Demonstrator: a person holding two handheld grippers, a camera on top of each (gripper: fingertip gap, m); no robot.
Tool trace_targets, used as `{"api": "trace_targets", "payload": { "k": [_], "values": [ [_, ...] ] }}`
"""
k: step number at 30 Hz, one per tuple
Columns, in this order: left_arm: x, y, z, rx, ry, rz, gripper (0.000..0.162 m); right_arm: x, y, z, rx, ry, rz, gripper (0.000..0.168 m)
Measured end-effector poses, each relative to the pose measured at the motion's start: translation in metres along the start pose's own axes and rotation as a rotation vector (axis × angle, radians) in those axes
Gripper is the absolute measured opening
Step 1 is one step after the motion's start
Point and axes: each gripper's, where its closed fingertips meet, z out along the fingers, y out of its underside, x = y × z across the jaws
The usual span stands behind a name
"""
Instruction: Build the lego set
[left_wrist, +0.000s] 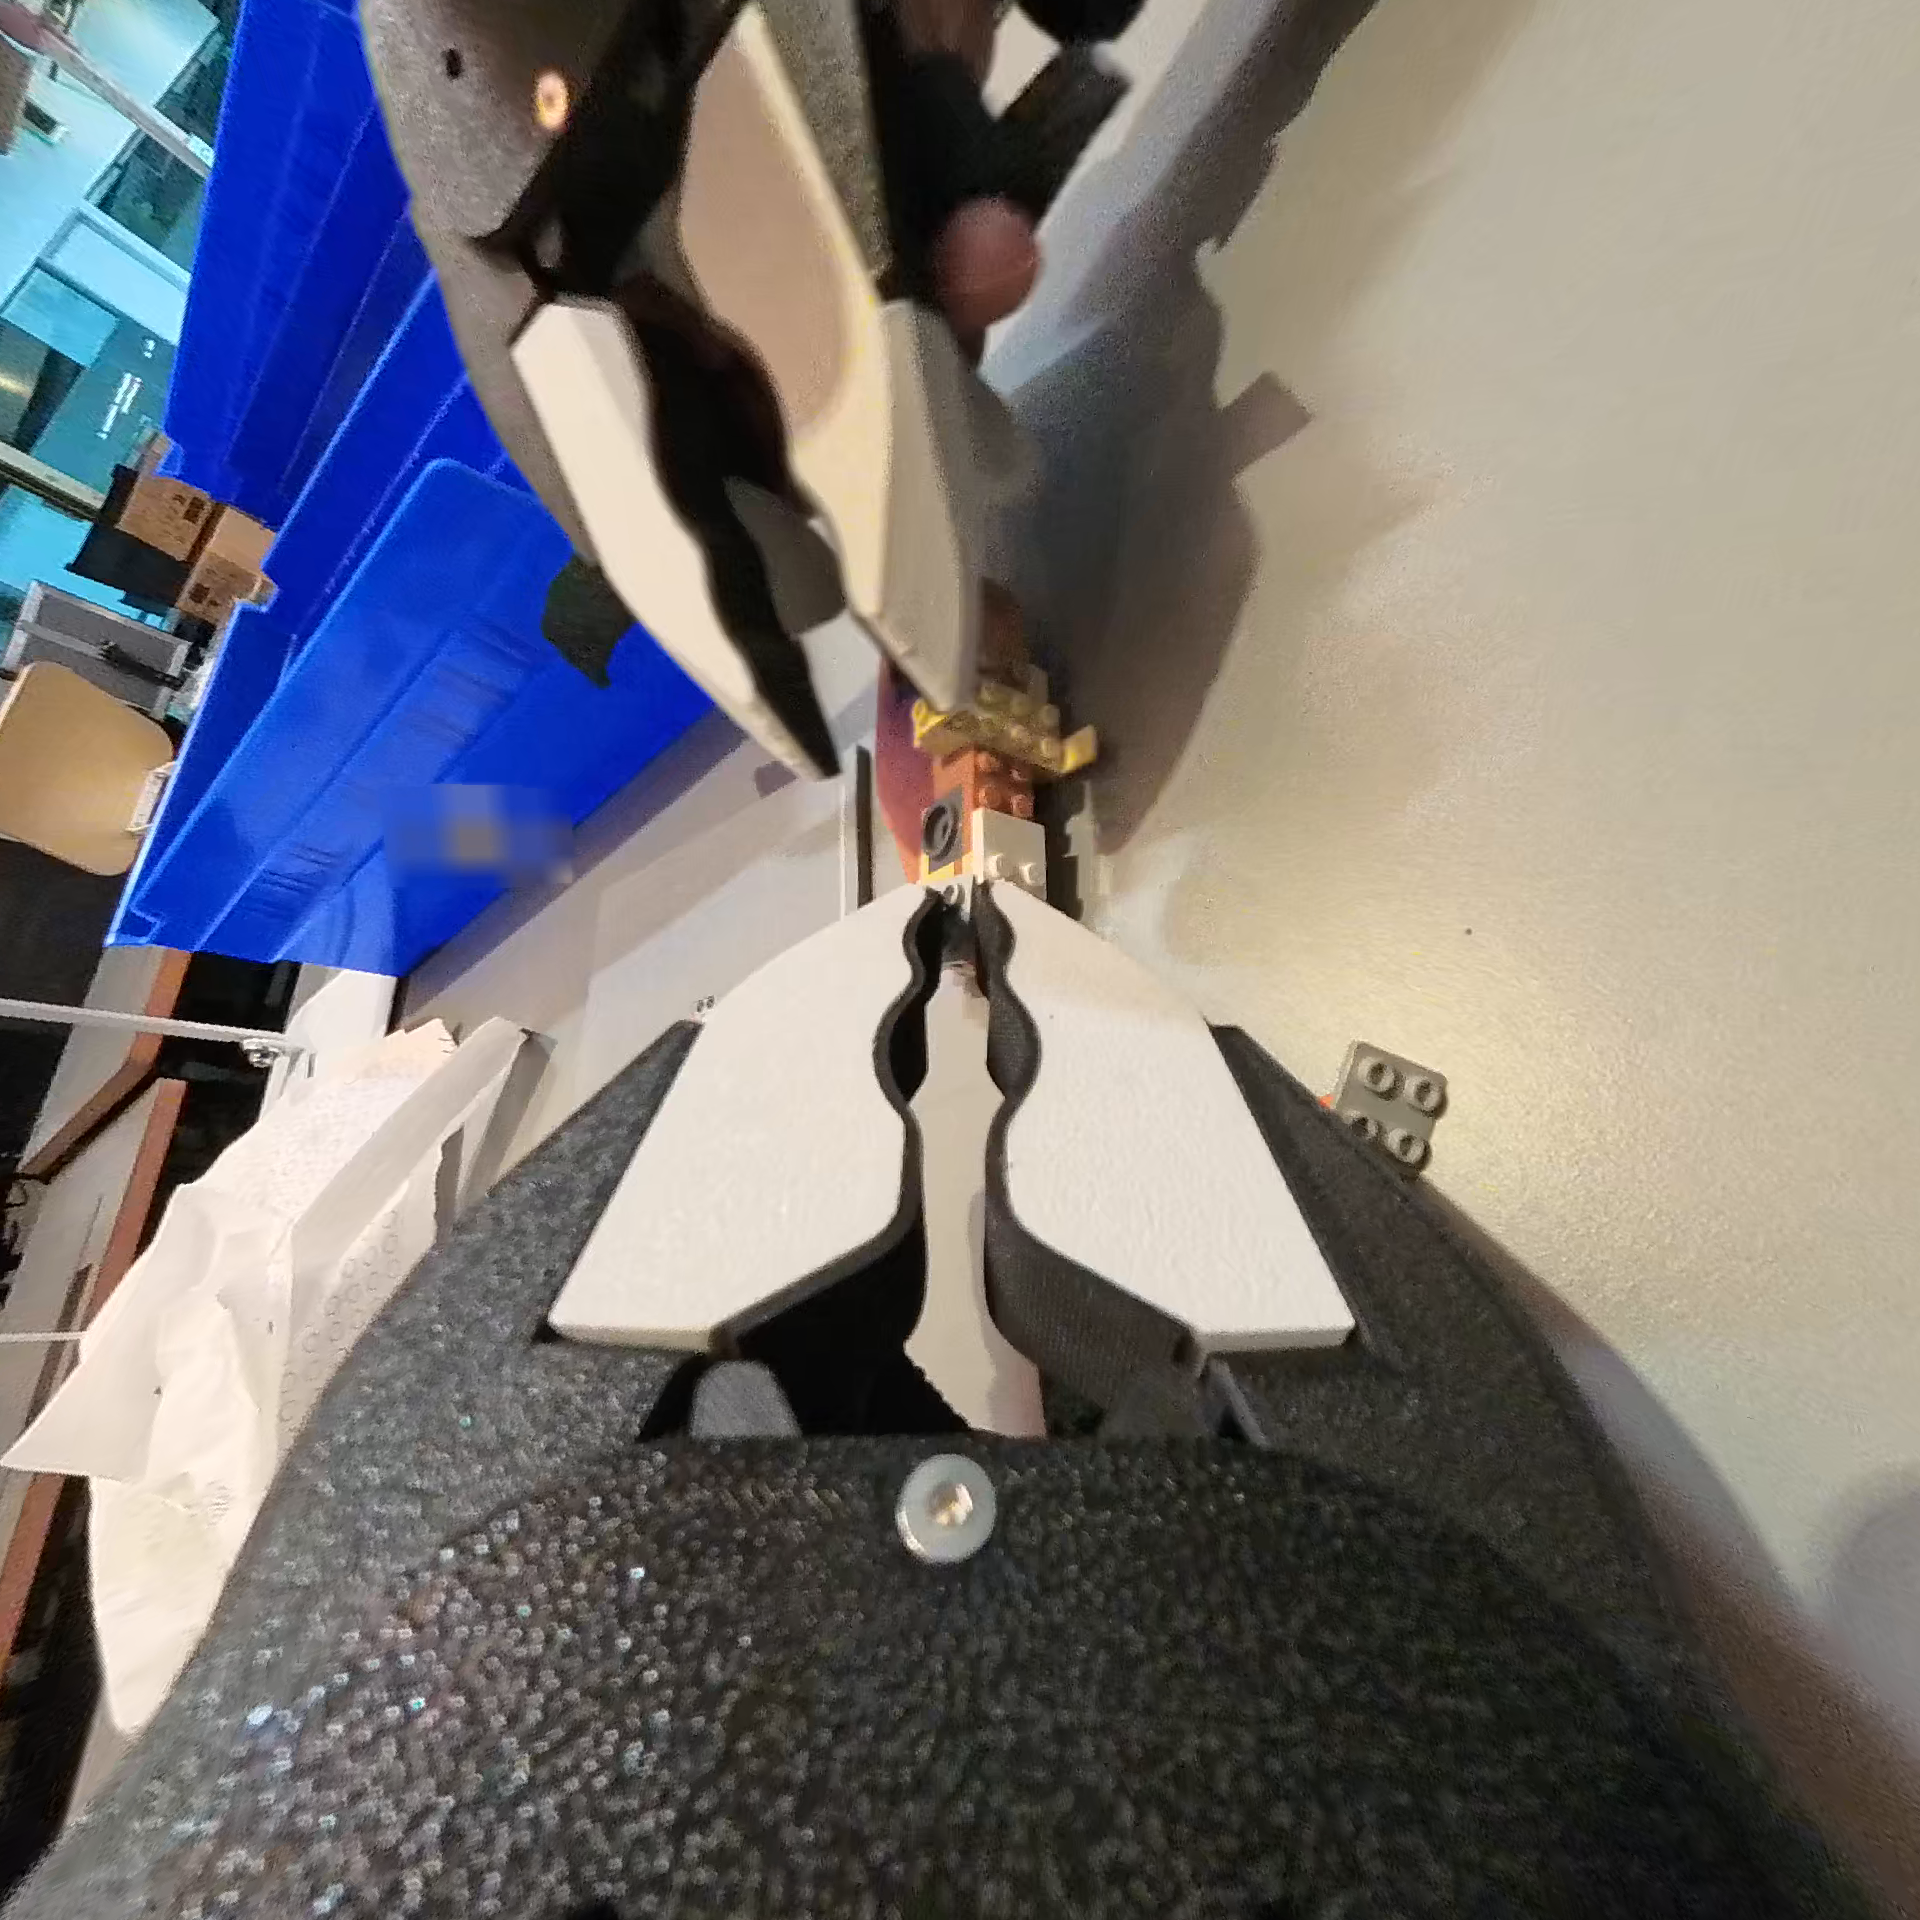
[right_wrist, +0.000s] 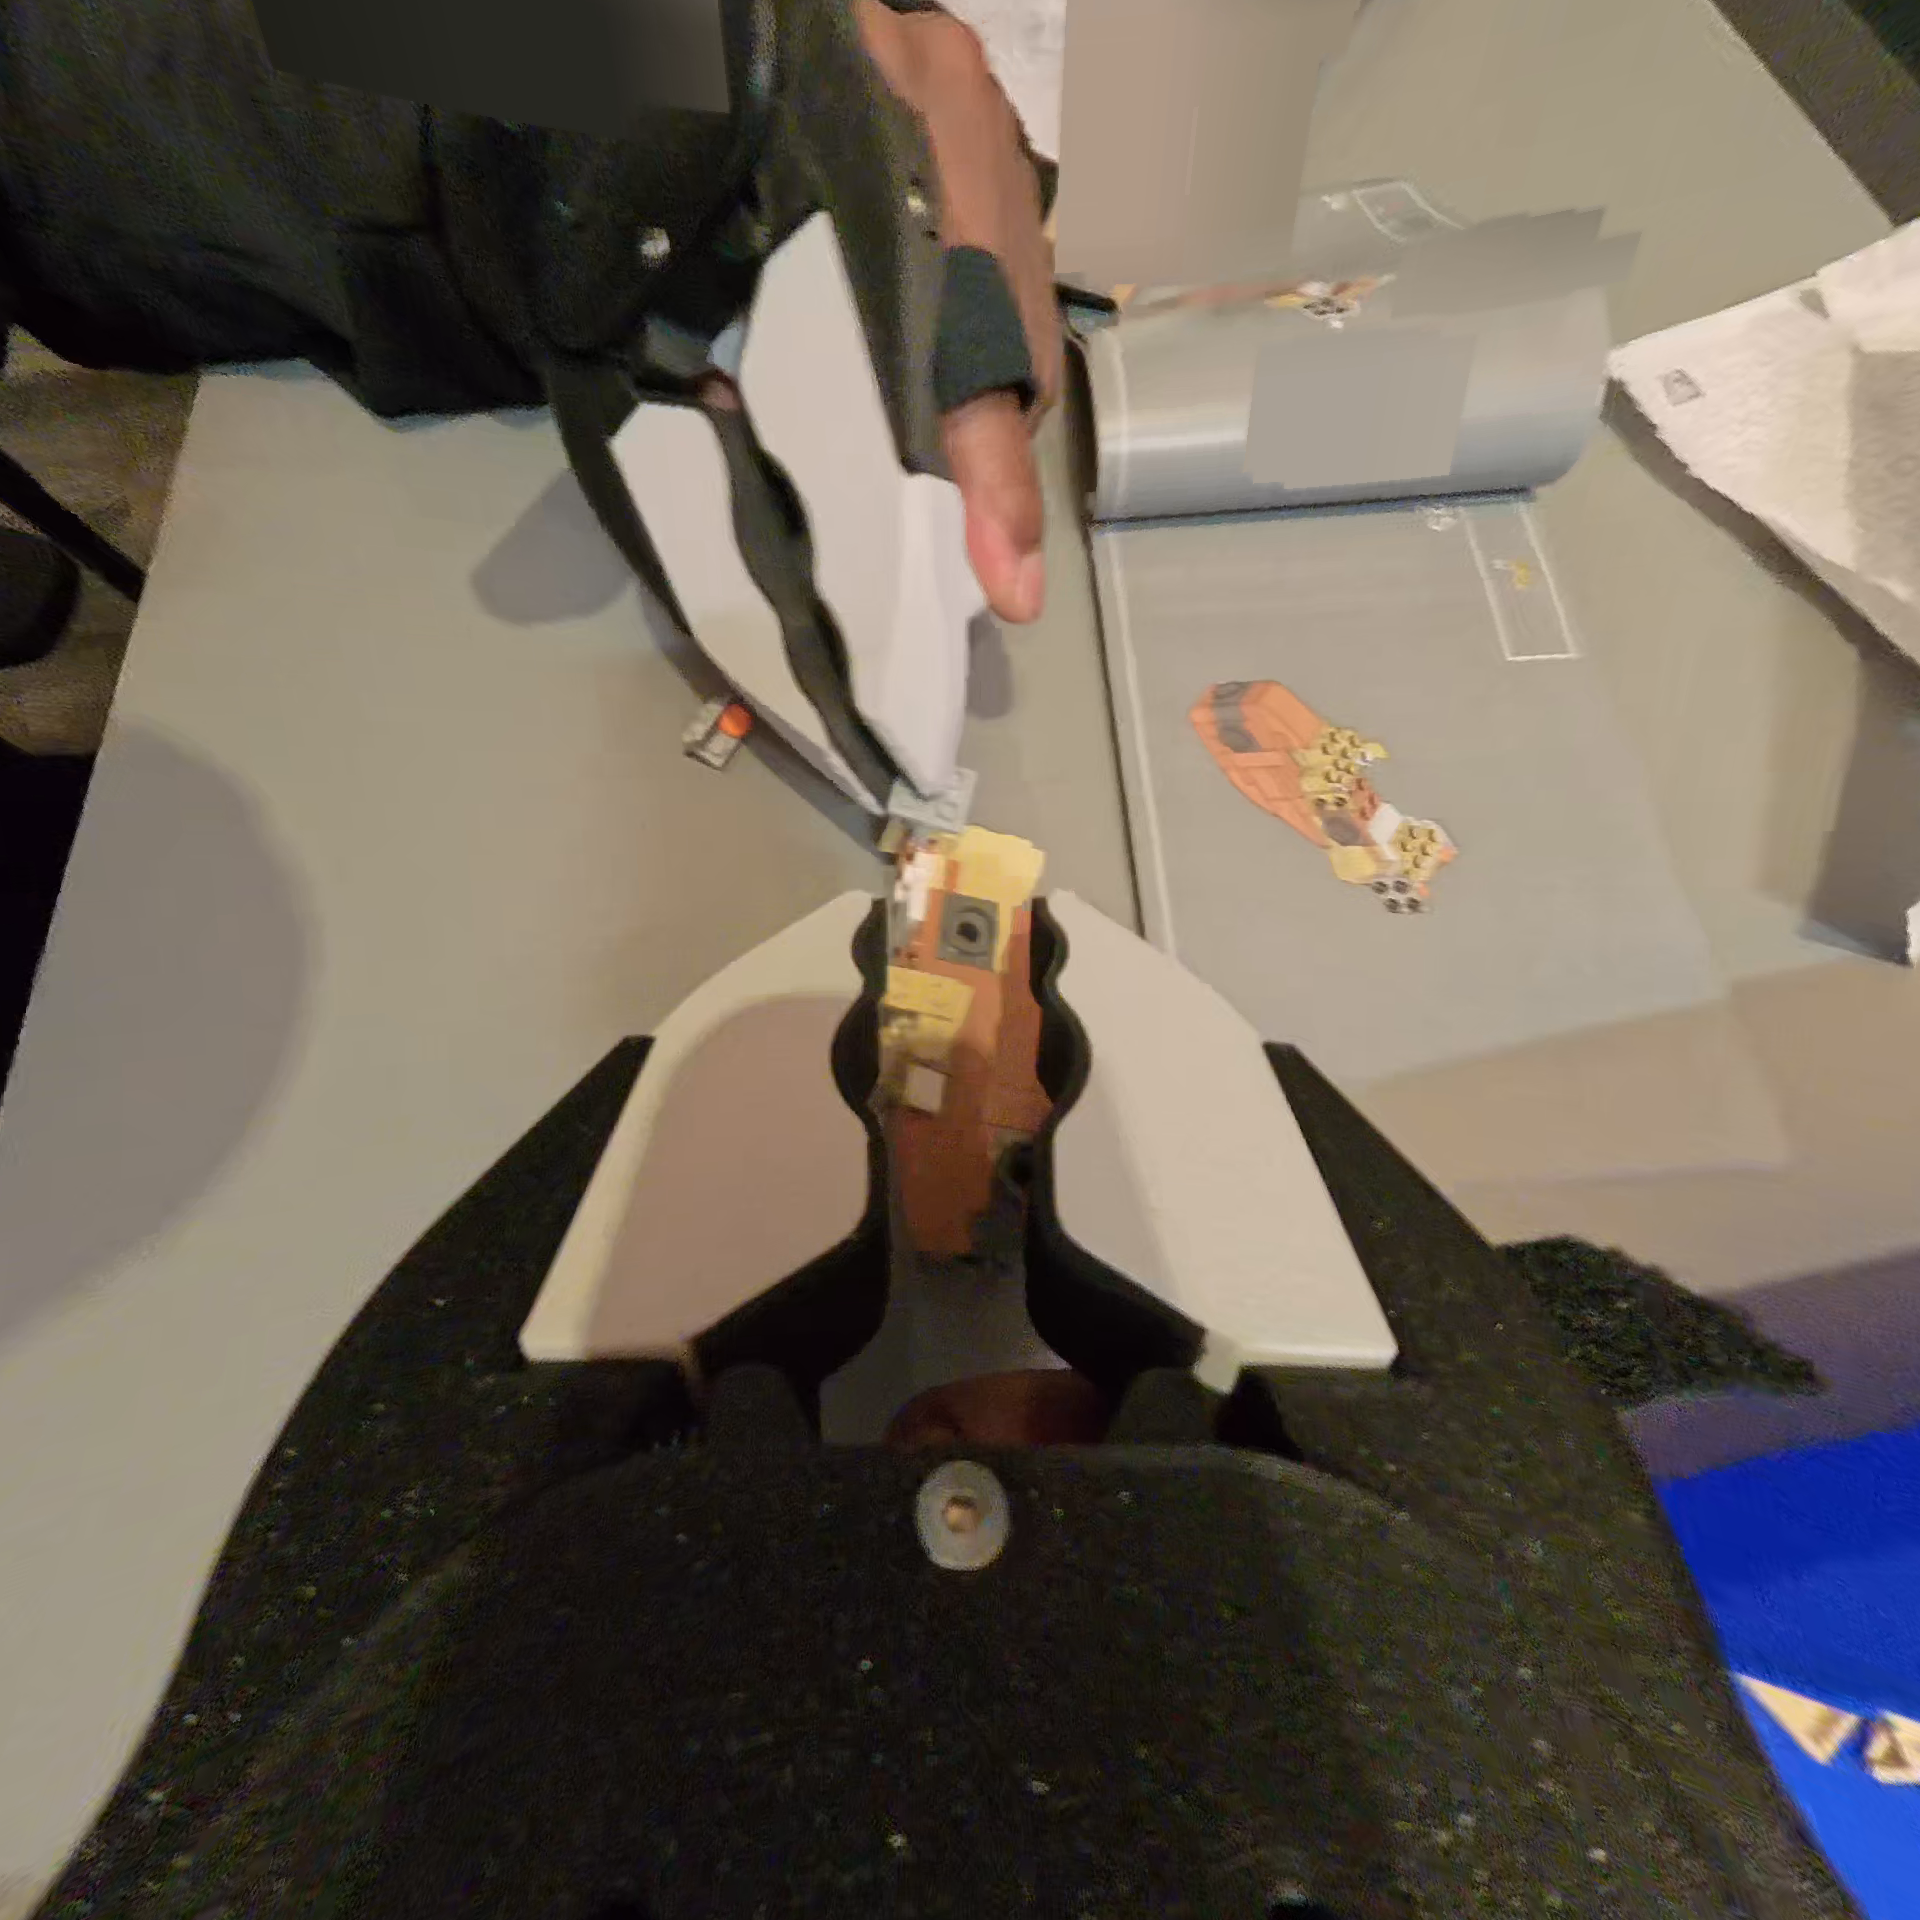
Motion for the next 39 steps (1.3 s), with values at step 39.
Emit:
{"api": "trace_targets", "payload": {
  "k": [39],
  "values": [
    [-0.009,0.005,0.003,0.020,-0.065,0.006,0.005,-0.001,0.001,0.028,-0.058,-0.313,0.012,0.026]
  ]
}}
